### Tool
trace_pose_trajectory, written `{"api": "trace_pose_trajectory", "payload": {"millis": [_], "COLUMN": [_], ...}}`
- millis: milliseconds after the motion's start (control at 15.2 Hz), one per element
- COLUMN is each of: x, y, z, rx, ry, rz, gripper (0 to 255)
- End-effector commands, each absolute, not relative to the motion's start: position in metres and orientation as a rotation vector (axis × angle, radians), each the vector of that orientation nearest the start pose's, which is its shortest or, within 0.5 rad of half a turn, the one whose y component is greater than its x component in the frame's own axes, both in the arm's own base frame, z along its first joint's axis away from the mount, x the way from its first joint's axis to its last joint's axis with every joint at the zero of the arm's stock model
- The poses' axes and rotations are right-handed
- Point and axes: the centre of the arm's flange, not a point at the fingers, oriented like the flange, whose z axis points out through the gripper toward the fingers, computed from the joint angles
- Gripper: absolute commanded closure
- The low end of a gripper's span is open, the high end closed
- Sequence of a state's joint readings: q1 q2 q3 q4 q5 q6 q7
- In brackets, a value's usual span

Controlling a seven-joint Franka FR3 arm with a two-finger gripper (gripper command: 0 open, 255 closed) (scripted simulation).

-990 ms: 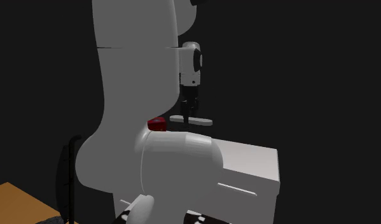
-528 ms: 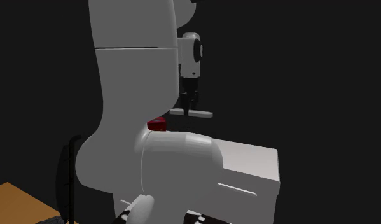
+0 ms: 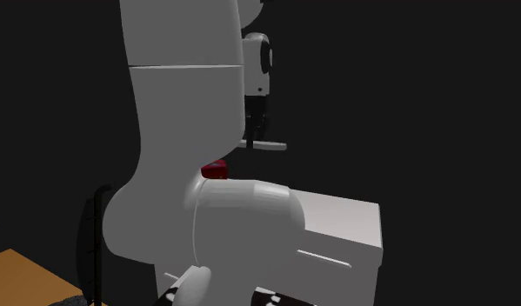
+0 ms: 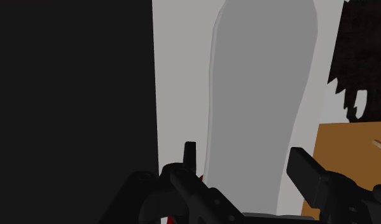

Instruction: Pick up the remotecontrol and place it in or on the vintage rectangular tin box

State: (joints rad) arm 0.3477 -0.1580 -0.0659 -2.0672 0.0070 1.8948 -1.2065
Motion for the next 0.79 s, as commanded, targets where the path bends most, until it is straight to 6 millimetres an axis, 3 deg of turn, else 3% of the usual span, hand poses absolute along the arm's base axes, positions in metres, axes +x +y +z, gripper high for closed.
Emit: {"api": "trace_pose_trajectory", "payload": {"millis": [0, 726], "x": [0.487, 0.475], "y": [0.165, 0.310], "z": [0.501, 0.504], "rx": [-2.297, -2.297], "ry": [-2.111, -2.111], "rz": [0.009, 0.009], "gripper": [255, 255]}}
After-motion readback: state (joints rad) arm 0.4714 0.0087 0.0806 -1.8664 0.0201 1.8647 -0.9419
